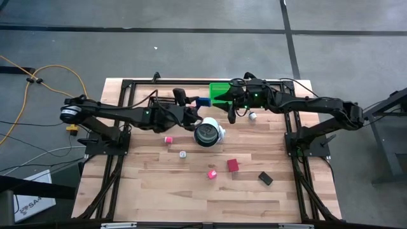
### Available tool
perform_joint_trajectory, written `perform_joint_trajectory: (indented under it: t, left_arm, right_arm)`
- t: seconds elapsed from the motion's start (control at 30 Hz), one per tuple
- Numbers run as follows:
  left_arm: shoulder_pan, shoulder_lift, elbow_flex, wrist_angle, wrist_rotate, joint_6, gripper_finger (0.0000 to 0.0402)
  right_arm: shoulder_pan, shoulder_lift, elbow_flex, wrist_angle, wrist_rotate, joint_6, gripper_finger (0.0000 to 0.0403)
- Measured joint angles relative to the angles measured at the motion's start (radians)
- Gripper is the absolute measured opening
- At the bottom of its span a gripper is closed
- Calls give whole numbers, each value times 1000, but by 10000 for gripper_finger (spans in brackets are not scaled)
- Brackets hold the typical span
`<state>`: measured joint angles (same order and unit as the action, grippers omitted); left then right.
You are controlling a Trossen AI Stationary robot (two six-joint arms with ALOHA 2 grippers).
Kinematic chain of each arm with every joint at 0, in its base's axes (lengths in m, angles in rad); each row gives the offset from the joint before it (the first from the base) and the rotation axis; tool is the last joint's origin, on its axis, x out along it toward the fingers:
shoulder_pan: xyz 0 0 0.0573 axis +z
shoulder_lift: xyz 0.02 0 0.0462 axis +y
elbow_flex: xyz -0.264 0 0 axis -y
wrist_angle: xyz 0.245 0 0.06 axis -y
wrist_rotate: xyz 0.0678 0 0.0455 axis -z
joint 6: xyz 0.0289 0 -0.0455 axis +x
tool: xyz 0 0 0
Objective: Pick & Place Office items
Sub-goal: Put the blue digital timer into the green bin
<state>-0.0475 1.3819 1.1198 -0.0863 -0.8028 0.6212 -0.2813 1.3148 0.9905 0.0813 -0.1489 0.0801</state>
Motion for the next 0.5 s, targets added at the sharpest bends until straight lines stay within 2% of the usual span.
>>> perform_joint_trajectory:
  t: [0.1, 0.5]
  left_arm:
    - [0, 10, -1, -1, -37, 10, 159]
    - [0, 10, -1, 44, -37, 34, 159]
  right_arm:
    - [0, 0, 0, 7, -10, 2, 125]
    - [0, 0, 0, 14, -10, 3, 125]
